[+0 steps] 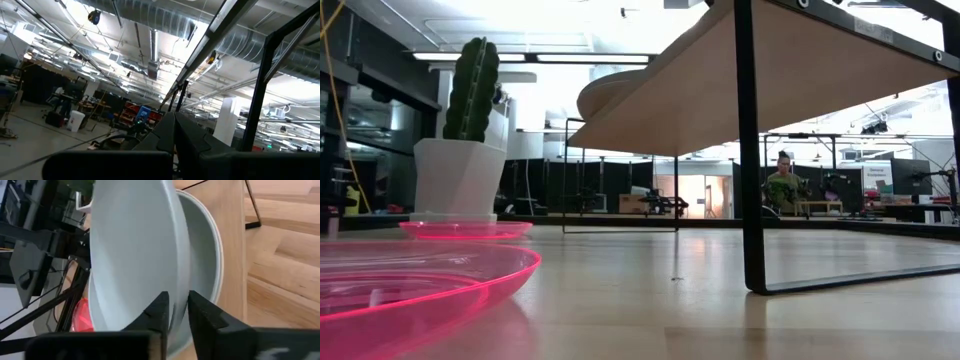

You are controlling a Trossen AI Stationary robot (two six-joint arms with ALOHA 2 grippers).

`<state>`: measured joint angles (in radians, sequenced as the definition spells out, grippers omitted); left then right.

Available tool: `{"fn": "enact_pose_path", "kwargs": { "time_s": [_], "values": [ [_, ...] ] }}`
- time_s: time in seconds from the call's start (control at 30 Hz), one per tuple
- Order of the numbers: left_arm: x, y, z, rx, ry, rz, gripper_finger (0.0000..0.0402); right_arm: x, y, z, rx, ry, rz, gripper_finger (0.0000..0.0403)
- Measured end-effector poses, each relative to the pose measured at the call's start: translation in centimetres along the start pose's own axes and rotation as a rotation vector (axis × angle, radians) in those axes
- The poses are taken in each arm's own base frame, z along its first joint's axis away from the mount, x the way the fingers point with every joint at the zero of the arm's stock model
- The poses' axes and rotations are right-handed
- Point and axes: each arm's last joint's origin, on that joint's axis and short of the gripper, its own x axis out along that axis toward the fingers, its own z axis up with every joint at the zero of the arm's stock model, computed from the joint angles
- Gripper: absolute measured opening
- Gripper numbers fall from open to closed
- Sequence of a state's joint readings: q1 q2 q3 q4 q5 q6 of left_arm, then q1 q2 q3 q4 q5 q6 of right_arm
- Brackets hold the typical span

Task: Place and stack plates onto a shelf
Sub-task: Stack the gray plate on top of the gray plate on the shelf, then put the top pink transparent plate on the shelf

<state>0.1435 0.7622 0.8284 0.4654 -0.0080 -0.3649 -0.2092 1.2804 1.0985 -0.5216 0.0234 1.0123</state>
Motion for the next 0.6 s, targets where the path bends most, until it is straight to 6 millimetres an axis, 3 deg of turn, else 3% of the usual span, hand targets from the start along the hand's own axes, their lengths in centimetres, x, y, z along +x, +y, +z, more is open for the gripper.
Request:
{"fn": "enact_pose_path", "kwargs": {
  "time_s": [0.3, 0.6],
  "values": [
    [0.0, 0.0, 0.0, 0.001, -0.001, 0.002, 0.0000, -0.9, 0.3, 0.1, -0.099, 0.008, 0.053, 0.0139],
    [0.0, 0.1, -0.2, 0.019, 0.014, 0.009, 0.0000, -4.2, -0.2, -0.2, -0.297, 0.014, 0.076, 0.0151]
  ]
}}
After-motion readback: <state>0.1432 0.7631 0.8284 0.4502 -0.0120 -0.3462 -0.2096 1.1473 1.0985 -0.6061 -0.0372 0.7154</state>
